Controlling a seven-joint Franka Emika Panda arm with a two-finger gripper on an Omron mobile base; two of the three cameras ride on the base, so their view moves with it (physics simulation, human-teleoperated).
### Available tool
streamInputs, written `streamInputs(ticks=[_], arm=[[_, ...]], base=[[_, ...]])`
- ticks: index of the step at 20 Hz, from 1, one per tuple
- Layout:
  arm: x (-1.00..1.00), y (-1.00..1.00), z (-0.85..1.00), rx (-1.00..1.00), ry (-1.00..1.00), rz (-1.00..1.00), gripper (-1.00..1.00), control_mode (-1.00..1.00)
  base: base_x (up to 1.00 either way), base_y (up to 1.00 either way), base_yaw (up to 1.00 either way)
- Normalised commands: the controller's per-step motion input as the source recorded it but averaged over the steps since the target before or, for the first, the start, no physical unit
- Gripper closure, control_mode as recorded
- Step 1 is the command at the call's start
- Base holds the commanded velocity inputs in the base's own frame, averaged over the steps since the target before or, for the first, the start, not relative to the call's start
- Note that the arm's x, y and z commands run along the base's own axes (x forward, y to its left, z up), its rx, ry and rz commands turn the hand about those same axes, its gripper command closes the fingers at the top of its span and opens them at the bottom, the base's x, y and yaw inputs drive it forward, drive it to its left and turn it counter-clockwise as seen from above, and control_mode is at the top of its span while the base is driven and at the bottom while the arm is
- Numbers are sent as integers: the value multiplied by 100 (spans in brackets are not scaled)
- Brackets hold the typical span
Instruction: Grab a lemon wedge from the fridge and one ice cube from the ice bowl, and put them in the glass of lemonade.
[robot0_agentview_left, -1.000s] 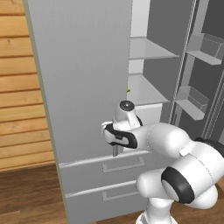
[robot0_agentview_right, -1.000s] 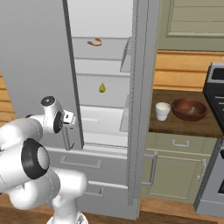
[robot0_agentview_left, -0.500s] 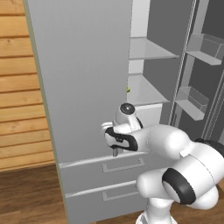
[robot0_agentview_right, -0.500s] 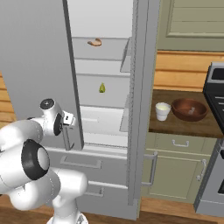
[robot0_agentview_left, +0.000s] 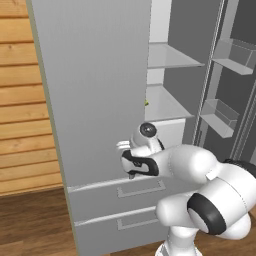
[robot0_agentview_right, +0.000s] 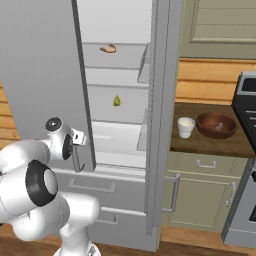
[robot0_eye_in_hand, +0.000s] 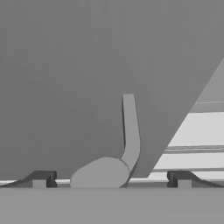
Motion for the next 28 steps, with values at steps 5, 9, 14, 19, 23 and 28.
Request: streamInputs(ticks=[5, 9, 14, 19, 23, 28], arm=[[22, 0, -1, 0, 0, 0, -100, -100], [29, 2, -2, 0, 0, 0, -100, -100], [27, 3, 0, 0, 0, 0, 100, -100], [23, 0, 0, 0, 1, 0, 100, -100], [3, 6, 19, 0, 7, 0, 100, -100], [-22, 17, 48, 0, 13, 1, 100, -100]], base=[[0, 0, 0], [0, 0, 0], [0, 0, 0], [0, 0, 0], [0, 0, 0], [0, 0, 0]])
